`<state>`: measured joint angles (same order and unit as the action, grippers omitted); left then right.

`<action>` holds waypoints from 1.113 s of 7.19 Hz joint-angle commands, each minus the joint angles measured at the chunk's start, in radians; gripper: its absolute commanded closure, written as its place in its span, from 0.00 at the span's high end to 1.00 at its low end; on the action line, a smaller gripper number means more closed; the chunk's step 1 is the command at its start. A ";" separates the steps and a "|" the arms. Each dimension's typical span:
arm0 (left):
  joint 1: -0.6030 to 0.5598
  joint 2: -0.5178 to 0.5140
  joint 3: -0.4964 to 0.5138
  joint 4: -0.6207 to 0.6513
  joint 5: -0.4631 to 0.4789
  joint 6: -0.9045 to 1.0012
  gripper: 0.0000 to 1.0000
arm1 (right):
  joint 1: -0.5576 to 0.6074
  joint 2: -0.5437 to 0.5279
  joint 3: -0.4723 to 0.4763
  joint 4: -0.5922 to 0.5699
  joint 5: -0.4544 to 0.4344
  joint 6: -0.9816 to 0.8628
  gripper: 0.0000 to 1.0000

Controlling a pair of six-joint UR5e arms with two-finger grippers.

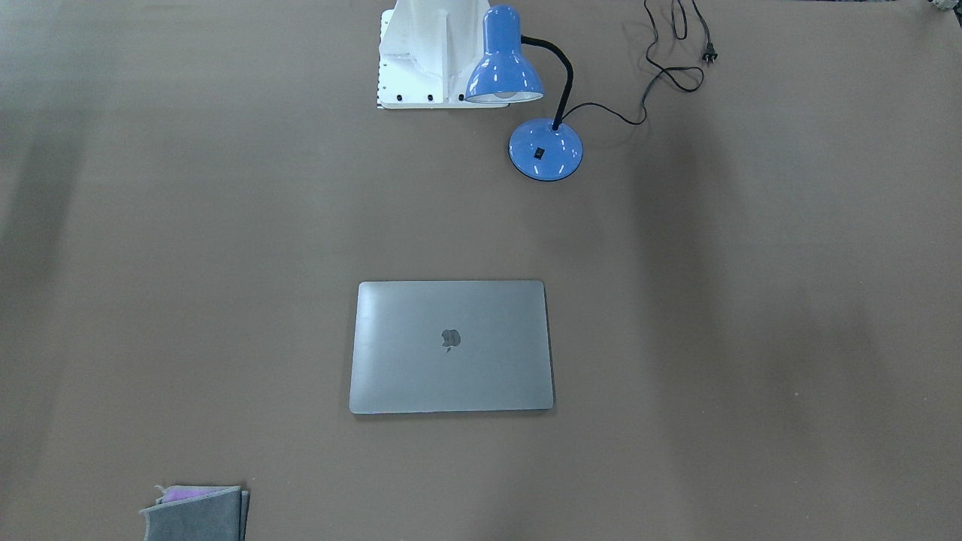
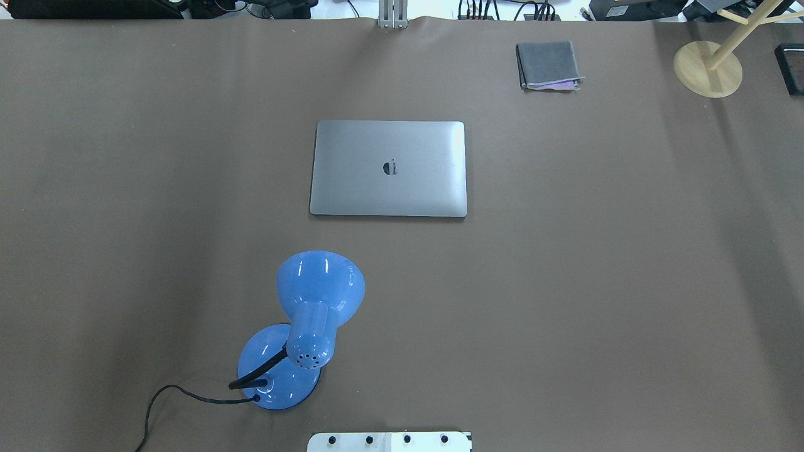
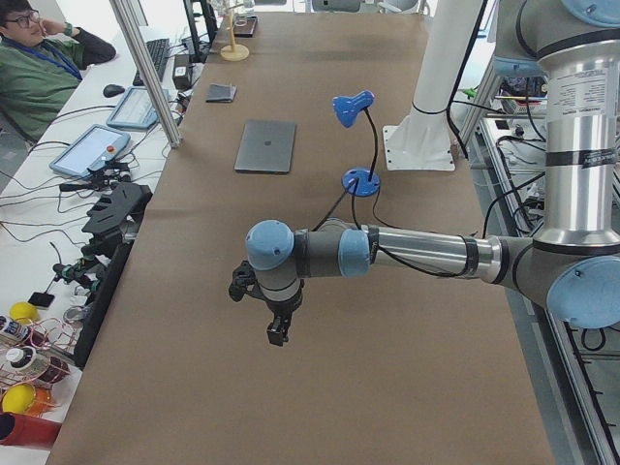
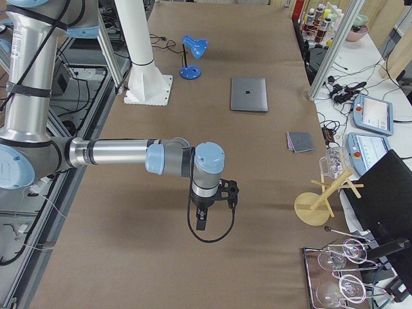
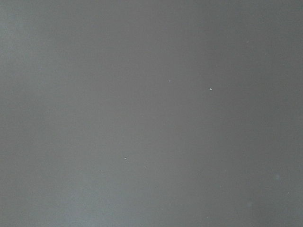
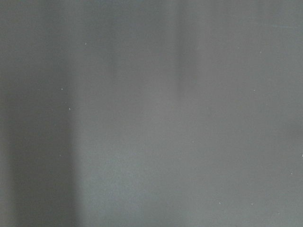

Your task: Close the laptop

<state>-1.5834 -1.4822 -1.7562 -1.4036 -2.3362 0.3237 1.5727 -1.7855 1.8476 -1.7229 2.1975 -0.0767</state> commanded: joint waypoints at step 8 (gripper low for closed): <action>0.000 0.000 -0.009 -0.002 0.002 -0.002 0.99 | -0.008 0.000 0.001 0.002 0.013 0.000 1.00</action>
<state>-1.5826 -1.4818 -1.7624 -1.4049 -2.3349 0.3221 1.5661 -1.7855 1.8499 -1.7223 2.2104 -0.0767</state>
